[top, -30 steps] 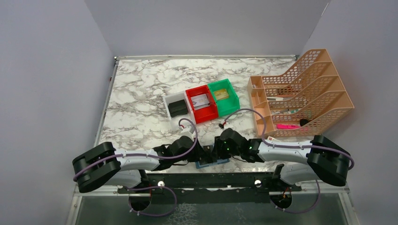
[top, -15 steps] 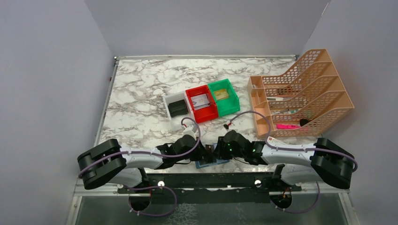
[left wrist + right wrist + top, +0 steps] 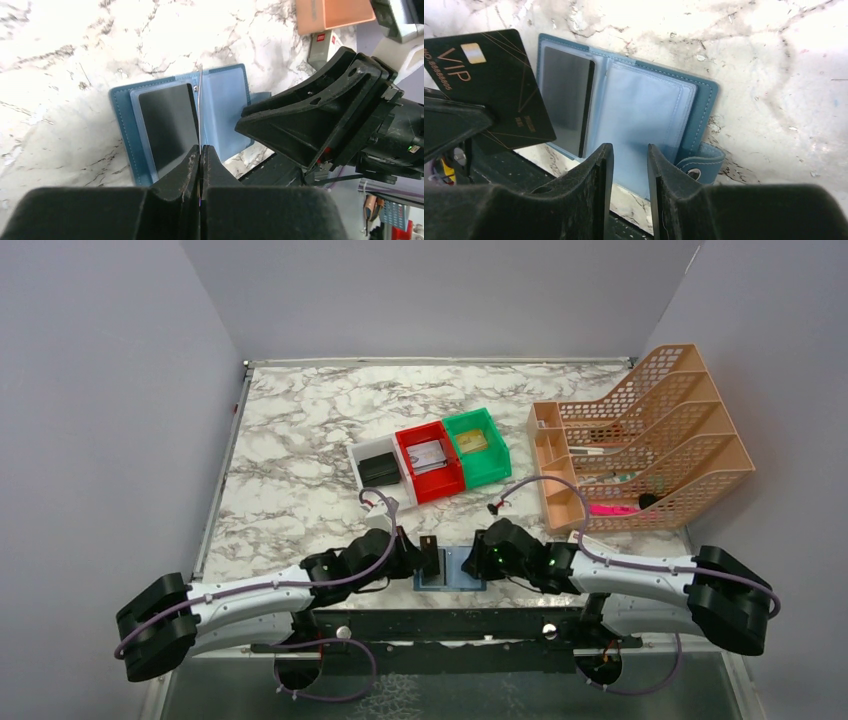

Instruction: Take the credit cards out of the card holder

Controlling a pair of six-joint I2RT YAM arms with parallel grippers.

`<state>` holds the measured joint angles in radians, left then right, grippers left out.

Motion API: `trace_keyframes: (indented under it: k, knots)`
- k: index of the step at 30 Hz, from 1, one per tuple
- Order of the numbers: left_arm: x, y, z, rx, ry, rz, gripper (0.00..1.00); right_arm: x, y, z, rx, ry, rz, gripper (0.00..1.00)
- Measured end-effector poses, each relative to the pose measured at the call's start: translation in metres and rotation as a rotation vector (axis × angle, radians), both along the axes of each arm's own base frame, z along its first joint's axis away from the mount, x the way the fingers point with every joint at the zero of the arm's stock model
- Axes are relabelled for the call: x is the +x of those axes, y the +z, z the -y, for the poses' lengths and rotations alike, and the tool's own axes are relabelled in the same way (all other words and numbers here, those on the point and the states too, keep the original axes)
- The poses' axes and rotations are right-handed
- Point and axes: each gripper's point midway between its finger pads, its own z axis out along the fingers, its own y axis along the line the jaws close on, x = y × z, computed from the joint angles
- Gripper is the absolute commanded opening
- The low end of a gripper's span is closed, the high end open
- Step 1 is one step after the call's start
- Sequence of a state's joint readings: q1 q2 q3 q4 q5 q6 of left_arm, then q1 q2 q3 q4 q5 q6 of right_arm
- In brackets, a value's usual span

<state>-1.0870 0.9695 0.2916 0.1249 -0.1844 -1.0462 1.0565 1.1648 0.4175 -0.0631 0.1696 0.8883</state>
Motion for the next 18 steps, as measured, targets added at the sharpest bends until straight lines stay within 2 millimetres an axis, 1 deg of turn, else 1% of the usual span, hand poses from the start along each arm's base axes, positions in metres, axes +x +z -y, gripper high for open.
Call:
trace_keyframes:
  k: [2,5,7,9,10,12,15,18]
  knots:
    - [0.003,0.009,-0.004,0.003,0.011,0.026,0.0,0.0,0.007,0.0,0.015,0.004,0.013,0.43]
    - [0.005,0.018,-0.01,-0.001,0.023,0.062,0.0,0.002,0.027,-0.004,0.075,0.014,0.057,0.52]
    - [0.006,0.019,-0.013,0.011,0.024,0.073,0.0,0.004,0.041,-0.007,0.126,0.02,0.09,0.56]
    - [0.005,0.016,-0.016,0.039,0.017,0.078,0.0,0.005,0.053,-0.009,0.171,0.018,0.117,0.58]
    - [0.005,0.015,-0.017,0.055,0.012,0.081,0.0,0.006,0.056,-0.009,0.183,0.017,0.124,0.58]
    - [0.007,0.015,-0.019,0.087,0.005,0.088,0.0,0.007,0.058,-0.009,0.202,0.013,0.139,0.59]
    - [0.016,0.022,-0.019,0.114,0.003,0.11,0.0,0.005,0.05,-0.006,0.202,0.01,0.142,0.59]
    - [0.032,0.031,-0.023,0.087,0.01,0.12,0.0,0.004,0.044,-0.004,0.207,0.011,0.143,0.59]
